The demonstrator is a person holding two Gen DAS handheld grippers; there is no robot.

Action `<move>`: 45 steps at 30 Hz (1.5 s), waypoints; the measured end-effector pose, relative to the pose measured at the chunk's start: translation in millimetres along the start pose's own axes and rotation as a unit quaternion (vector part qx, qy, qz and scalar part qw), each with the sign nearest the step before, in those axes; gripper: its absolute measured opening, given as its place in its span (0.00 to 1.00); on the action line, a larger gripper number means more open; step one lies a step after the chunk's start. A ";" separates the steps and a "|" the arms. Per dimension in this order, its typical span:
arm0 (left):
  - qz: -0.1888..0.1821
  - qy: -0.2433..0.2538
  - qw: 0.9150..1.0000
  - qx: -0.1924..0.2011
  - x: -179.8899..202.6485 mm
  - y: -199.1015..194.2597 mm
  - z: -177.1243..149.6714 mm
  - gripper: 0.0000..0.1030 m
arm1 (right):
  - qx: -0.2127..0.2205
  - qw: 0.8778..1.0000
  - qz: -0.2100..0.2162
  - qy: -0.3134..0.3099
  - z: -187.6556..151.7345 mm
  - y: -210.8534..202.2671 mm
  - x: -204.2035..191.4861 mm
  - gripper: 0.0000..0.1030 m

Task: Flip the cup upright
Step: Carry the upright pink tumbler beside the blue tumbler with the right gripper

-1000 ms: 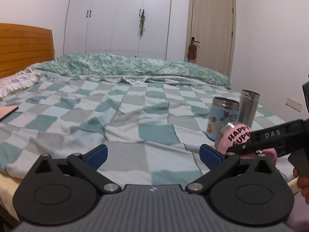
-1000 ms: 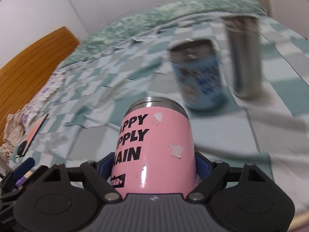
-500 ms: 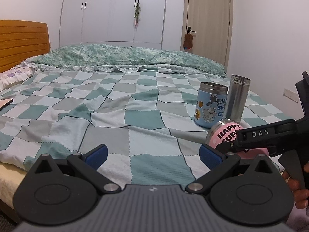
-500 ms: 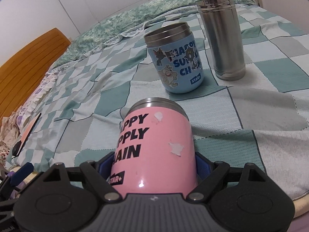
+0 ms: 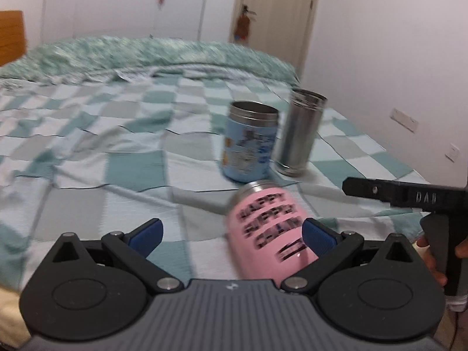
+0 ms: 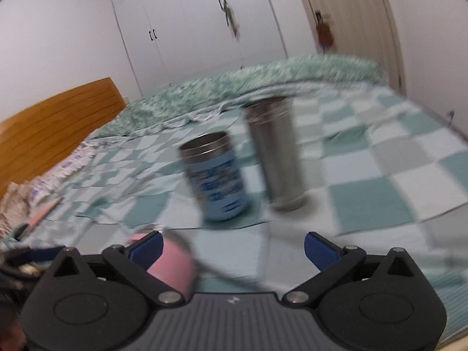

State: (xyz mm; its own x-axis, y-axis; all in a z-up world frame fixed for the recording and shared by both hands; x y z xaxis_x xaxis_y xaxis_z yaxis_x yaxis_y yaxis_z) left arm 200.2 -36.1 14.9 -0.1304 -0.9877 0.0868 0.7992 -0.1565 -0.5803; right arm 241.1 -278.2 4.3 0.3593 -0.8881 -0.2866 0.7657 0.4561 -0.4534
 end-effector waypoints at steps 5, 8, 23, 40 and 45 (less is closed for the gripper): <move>0.004 0.005 0.999 -0.043 23.8 28.8 9.2 1.00 | 0.014 0.998 -0.031 -0.051 -0.9 -6.5 28.5 1.00; 0.022 -0.007 0.995 -0.092 27.9 52.6 7.8 1.00 | 0.015 0.997 -0.030 -0.063 -7.0 -8.9 36.5 1.00; 0.034 -0.074 0.971 -0.226 29.7 91.7 -10.7 0.86 | 0.021 0.998 -0.001 -0.058 -16.3 -9.1 47.2 1.00; 0.018 -0.072 0.997 -0.032 15.9 21.5 4.0 0.83 | 0.048 0.997 -0.004 -0.058 -17.2 -6.5 32.1 1.00; 0.024 -0.057 0.998 0.012 4.2 16.1 23.9 0.83 | 0.064 0.996 -0.011 -0.060 -10.9 -1.6 27.3 1.00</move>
Point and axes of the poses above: each gripper's, at about its wrist camera, not at the fingertips, and y roughly the way its jaws point, x to its right, z to its top, the point moved 10 cm from there along y, roughly the way its jaws point, and after that the axes turned 5 degrees about z, right-handed, at the moved point
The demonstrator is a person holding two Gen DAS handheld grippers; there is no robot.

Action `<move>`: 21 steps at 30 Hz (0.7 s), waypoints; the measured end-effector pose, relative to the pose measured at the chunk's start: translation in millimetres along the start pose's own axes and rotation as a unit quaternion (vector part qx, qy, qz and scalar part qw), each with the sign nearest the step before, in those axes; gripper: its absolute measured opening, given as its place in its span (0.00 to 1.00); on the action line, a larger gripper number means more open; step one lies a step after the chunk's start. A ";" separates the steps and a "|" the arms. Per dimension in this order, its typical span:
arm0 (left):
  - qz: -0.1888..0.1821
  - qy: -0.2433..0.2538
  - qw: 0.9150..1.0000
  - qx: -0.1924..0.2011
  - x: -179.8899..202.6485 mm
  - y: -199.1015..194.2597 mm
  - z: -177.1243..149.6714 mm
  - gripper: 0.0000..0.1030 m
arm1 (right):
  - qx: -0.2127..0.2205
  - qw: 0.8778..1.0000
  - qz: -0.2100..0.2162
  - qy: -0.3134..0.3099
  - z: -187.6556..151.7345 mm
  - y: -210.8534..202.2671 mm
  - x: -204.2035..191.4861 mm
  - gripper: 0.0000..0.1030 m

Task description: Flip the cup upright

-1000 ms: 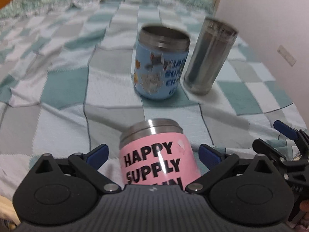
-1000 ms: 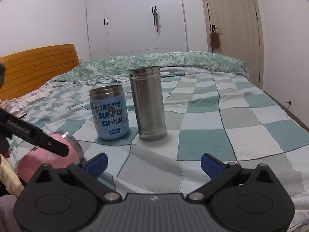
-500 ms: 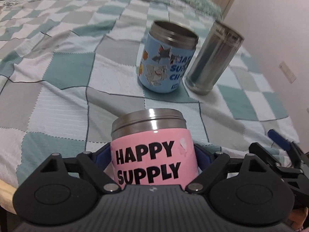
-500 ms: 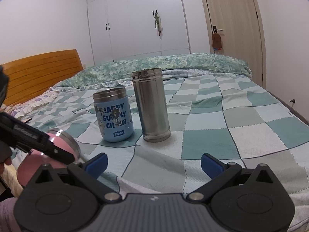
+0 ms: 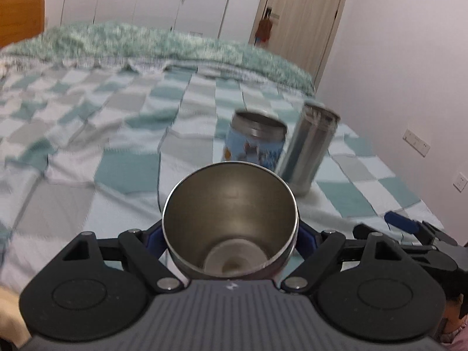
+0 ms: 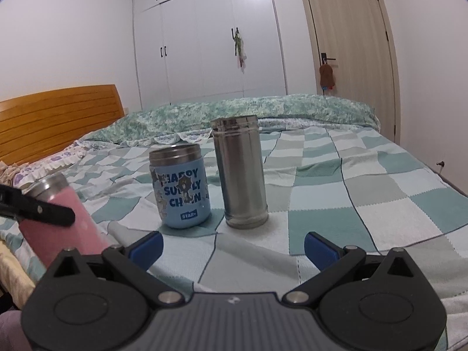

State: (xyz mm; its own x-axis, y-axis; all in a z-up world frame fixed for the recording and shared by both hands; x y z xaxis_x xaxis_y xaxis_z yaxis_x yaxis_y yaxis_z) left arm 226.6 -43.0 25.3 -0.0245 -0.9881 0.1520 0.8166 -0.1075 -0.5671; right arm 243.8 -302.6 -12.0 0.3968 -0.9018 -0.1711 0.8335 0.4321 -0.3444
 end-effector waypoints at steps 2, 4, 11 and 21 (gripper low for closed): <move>0.010 0.008 1.000 0.020 -5.1 2.7 13.6 0.83 | 0.007 1.000 -0.006 -0.007 4.2 4.1 -0.1 1.00; 0.022 0.019 0.999 0.044 -10.2 9.0 32.6 0.83 | 0.012 1.000 -0.014 -0.016 8.7 9.6 0.8 1.00; 0.077 0.059 0.990 0.101 -29.3 53.3 73.7 0.83 | 0.026 0.999 -0.034 -0.023 20.3 31.7 12.6 1.00; 0.111 0.083 0.984 0.116 -50.4 130.7 62.5 0.83 | 0.026 0.999 -0.033 -0.021 19.8 58.1 21.6 1.00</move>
Point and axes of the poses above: each gripper's, at about its wrist camera, not at the fingertips, and y roughly the way its jaws point, x to its right, z to its top, the point moved 10 cm from there along y, roughly the way its jaws point, and after that the axes turned 5 degrees about z, right-handed, at the moved point
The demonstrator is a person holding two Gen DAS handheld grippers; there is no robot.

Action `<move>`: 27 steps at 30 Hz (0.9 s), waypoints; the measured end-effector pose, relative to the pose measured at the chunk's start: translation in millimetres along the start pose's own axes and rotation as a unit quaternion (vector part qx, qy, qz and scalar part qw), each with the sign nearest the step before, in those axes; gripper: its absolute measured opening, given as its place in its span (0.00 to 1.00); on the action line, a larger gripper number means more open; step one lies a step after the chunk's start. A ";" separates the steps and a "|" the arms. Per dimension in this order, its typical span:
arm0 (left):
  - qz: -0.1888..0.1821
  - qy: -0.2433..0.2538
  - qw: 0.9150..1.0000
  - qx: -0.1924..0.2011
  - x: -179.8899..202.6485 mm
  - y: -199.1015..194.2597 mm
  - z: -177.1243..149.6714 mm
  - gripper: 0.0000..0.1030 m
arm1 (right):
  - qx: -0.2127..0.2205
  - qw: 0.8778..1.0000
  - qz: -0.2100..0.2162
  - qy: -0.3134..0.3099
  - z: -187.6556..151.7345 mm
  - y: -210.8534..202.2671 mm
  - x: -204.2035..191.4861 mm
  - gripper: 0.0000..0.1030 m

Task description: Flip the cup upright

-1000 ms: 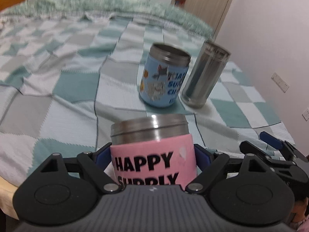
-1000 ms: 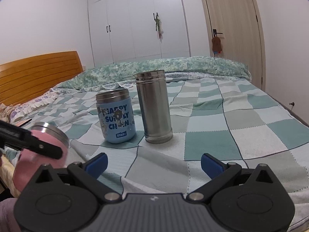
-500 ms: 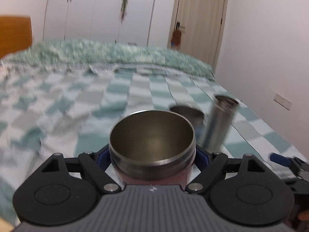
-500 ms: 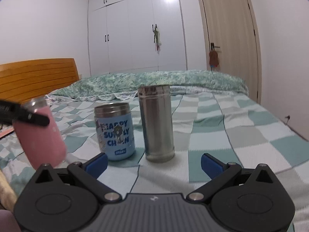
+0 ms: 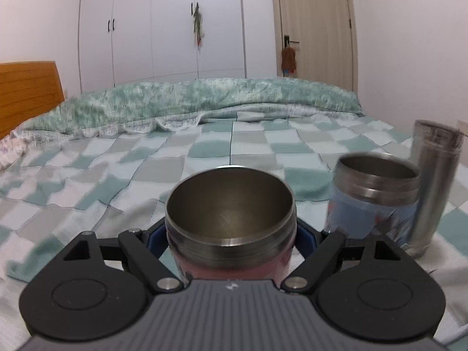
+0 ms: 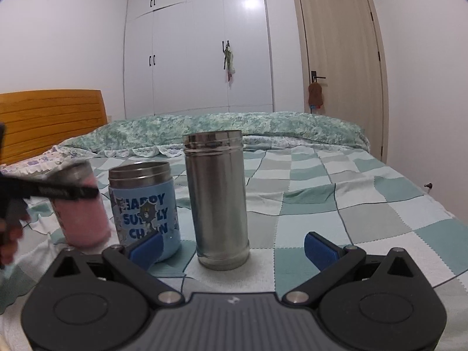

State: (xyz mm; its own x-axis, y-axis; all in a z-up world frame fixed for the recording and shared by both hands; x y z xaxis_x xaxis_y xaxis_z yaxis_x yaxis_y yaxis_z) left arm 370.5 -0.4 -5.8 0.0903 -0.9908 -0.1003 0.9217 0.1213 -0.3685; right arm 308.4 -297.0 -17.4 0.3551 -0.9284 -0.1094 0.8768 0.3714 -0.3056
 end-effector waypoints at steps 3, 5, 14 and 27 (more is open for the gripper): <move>-0.005 0.001 1.000 0.002 1.2 -1.6 -0.6 0.83 | 0.003 1.000 0.003 0.003 0.2 -0.6 0.0 1.00; -0.010 -0.004 1.000 0.000 0.6 -2.4 -0.7 0.89 | 0.004 1.000 0.002 0.000 0.2 -0.9 -1.0 1.00; -0.006 -0.034 0.998 0.054 -16.9 -65.8 21.4 1.00 | 0.027 0.999 0.002 -0.032 10.6 -29.6 -19.5 1.00; -0.021 -0.046 0.996 0.074 -22.9 -197.3 -25.0 1.00 | 0.044 0.998 0.000 -0.048 -8.0 -110.4 -56.1 1.00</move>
Point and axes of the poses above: each gripper's, at about its wrist camera, not at the fingertips, and y roughly the way its jaws point, x to its right, z to its top, the point moved 10 cm from there along y, roughly the way its jaws point, and after that the axes turned 5 degrees about z, right-handed, at the moved point
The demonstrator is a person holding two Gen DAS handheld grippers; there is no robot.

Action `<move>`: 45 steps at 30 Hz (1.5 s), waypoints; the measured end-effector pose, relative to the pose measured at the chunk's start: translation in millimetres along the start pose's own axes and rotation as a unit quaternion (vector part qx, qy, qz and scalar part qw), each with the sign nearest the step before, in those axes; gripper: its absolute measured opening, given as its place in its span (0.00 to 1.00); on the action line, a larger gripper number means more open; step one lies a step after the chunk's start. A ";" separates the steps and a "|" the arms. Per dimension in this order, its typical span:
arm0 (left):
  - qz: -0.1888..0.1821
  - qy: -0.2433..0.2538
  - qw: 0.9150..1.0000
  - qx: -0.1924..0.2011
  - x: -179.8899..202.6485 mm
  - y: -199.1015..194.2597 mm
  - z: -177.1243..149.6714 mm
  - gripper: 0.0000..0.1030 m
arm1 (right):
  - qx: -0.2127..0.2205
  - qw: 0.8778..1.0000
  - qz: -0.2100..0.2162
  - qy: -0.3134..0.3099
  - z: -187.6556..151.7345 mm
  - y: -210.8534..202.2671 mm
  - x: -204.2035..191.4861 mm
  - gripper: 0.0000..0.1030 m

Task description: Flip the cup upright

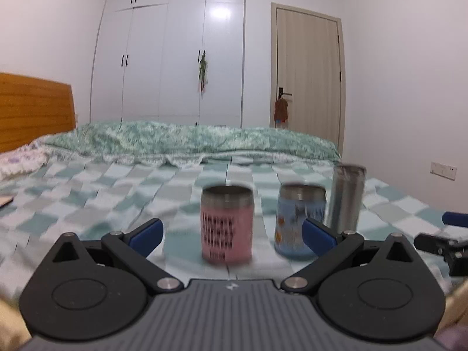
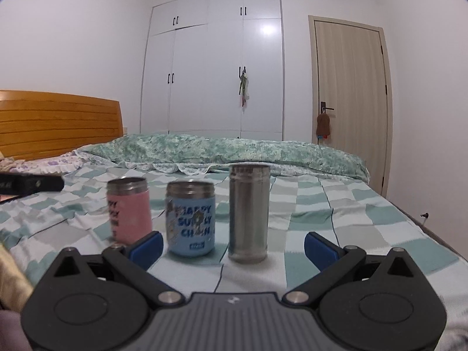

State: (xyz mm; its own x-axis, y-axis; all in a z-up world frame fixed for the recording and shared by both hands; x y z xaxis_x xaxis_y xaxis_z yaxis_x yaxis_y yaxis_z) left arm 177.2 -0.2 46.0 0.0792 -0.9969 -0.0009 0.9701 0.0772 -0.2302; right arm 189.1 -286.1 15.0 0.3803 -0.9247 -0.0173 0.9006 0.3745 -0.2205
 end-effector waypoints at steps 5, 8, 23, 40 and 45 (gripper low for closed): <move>0.014 -0.003 1.000 0.001 0.9 -30.1 -41.5 1.00 | 0.003 1.000 -0.007 -0.015 -31.1 -24.9 -12.5 1.00; 0.019 0.002 1.000 0.001 4.7 -40.7 -59.9 1.00 | 0.004 1.000 -0.013 -0.022 -44.9 -34.8 -18.6 1.00; 0.044 0.021 0.998 0.034 9.4 -59.9 -80.5 1.00 | 0.043 0.998 -0.039 -0.017 -51.7 -65.0 -20.1 1.00; 0.042 0.021 0.998 0.037 9.4 -62.7 -80.8 1.00 | 0.040 0.998 -0.038 -0.009 -52.5 -62.0 -18.6 1.00; 0.041 0.021 0.998 0.038 9.7 -63.0 -80.8 1.00 | 0.040 0.998 -0.038 -0.009 -52.7 -62.3 -18.9 1.00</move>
State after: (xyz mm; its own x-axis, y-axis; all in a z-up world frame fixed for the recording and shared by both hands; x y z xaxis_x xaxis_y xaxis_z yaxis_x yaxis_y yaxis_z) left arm 98.4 -16.1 -18.1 0.1507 -0.9869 -0.0574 0.9754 0.1579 -0.1537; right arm 114.7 -295.5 -22.4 0.3134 -0.9495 0.0142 0.9408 0.3084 -0.1410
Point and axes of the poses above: each gripper's, at about its wrist camera, not at the fingertips, and y roughly the way its jaws point, x to its right, z to its top, the point moved 10 cm from there along y, roughly the way its jaws point, and after that the axes turned 5 degrees about z, right-handed, at the moved point
